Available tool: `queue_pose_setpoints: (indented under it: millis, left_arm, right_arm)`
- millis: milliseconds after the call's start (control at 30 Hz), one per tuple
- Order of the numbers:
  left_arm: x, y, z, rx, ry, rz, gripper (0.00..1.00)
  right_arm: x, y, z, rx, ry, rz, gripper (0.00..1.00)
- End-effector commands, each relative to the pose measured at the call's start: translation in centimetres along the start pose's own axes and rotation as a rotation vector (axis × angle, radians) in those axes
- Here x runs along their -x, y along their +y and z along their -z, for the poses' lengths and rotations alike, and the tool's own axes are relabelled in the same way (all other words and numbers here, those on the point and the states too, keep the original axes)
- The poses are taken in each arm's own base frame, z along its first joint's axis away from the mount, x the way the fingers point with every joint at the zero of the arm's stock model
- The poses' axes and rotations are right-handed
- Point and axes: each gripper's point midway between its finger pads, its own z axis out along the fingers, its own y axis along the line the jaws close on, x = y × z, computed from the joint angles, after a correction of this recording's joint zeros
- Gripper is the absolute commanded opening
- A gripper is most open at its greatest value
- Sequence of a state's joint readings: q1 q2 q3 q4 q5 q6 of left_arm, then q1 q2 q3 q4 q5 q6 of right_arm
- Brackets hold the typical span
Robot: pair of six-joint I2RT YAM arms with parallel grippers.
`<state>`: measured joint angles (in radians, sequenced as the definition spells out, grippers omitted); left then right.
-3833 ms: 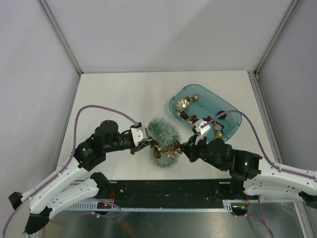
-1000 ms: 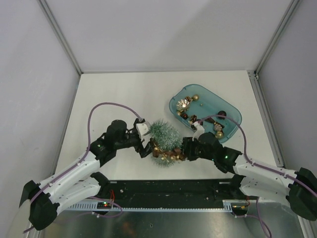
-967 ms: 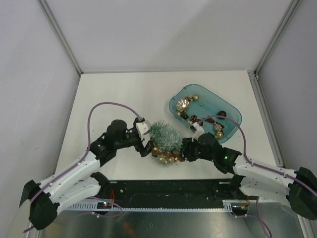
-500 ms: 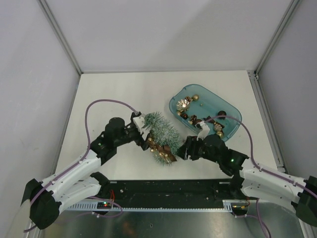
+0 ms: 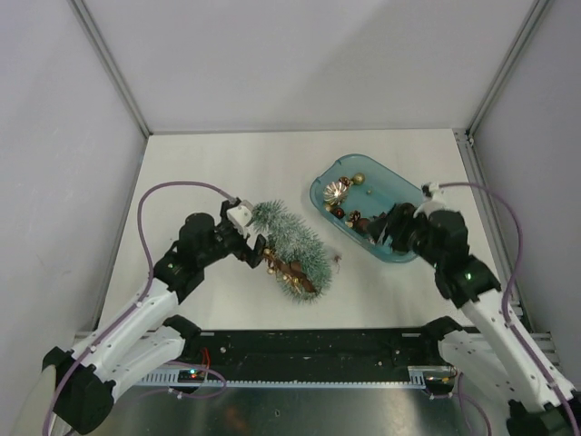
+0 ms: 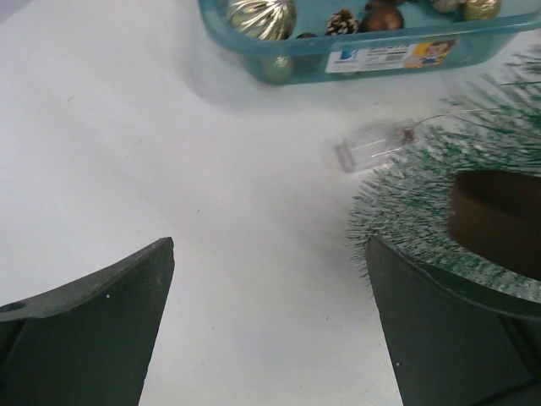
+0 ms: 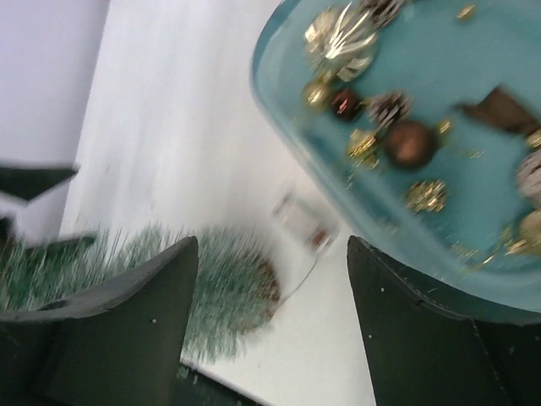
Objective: Decorate the small christmas tree
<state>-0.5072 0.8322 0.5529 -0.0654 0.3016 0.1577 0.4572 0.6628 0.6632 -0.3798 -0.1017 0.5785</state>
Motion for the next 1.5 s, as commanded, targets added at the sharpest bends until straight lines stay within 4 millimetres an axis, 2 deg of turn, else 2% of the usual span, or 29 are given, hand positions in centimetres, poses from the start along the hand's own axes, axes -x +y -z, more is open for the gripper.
queue_pose_setpoints:
  millis: [0, 67, 167, 200, 300, 333, 467, 633, 700, 900, 1033, 1233, 1467]
  left_arm:
    - [2.3, 2.4, 1.6, 0.106, -0.007, 0.010, 1.00]
    - [2.4, 3.0, 1.9, 0.126, 0.023, 0.024, 1.00]
    - [3.0, 4.2, 2.4, 0.157, 0.046, 0.042, 1.00]
    - [3.4, 4.8, 2.5, 0.172, 0.051, 0.049, 1.00]
    - [4.2, 6.7, 2.9, 0.221, 0.066, 0.080, 1.00]
    - [4.1, 7.2, 2.9, 0.231, 0.079, 0.096, 1.00]
    - [3.6, 8.8, 2.9, 0.259, 0.123, 0.130, 1.00]
    - [2.1, 9.2, 3.0, 0.264, 0.180, 0.115, 1.00]
    - [1.8, 9.0, 3.0, 0.253, 0.188, 0.105, 1.00]
    - [1.6, 8.4, 2.8, 0.214, 0.187, 0.089, 1.00]
    - [1.6, 8.2, 3.0, 0.210, 0.182, 0.065, 1.00]
    - [1.2, 7.6, 3.2, 0.190, 0.176, 0.063, 1.00]
    - [0.9, 7.1, 3.5, 0.180, 0.170, 0.071, 1.00]
  right_arm:
    - [4.4, -2.9, -3.2, -0.088, -0.011, 0.025, 0.74]
    - [6.1, -5.0, -5.5, -0.170, -0.020, 0.026, 0.73]
    - [7.6, -8.3, -9.3, -0.300, -0.009, 0.046, 0.72]
    - [8.5, -8.8, -10.5, -0.321, -0.022, 0.053, 0.72]
    - [9.1, -10.9, -14.9, -0.362, 0.008, 0.058, 0.72]
    - [9.8, -11.3, -16.3, -0.378, 0.005, 0.060, 0.72]
    - [10.6, -13.8, -21.8, -0.428, 0.026, 0.064, 0.71]
    - [11.5, -15.6, -26.1, -0.466, 0.022, 0.076, 0.68]
    - [11.3, -16.4, -27.3, -0.487, 0.033, 0.080, 0.67]
    - [11.2, -17.5, -29.8, -0.519, 0.047, 0.083, 0.63]
    - [10.0, -18.0, -30.8, -0.532, 0.079, 0.074, 0.59]
    - [7.6, -18.6, -30.7, -0.581, 0.111, 0.069, 0.56]
    - [7.0, -18.5, -30.5, -0.603, 0.087, 0.059, 0.48]
